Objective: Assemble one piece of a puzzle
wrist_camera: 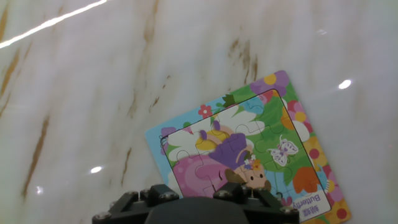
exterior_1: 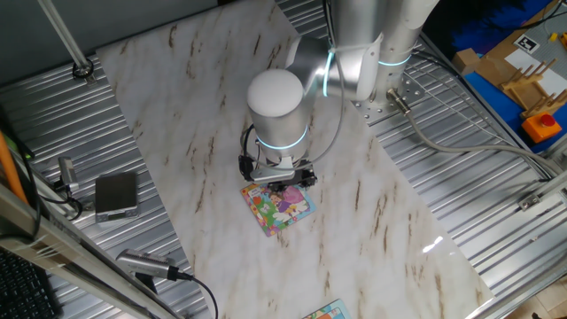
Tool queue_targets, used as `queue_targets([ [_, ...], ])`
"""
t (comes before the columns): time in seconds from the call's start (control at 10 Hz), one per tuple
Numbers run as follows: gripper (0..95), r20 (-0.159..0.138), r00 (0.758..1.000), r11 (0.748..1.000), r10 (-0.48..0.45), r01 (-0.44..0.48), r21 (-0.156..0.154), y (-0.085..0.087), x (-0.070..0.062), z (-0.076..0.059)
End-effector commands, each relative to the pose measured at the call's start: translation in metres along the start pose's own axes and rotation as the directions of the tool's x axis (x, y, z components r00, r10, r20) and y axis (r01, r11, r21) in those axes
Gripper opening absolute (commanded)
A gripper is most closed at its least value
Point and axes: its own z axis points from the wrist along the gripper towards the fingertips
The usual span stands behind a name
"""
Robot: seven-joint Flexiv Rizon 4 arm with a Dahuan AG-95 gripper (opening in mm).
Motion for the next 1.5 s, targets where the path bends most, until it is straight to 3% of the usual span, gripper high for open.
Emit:
queue_targets([
  [0.1, 57.0, 0.000, 1.000, 1.000, -0.004, 0.004, 0.007, -0.0008, 0.0003, 0.0031],
  [0.8, 57.0, -0.014, 1.000, 0.999, -0.025, 0.026, 0.029, 0.0004, 0.0031, 0.0039],
  [1.5, 57.0, -0.012, 0.999, 0.999, -0.032, 0.032, 0.024, 0.0008, 0.0078, -0.0001],
])
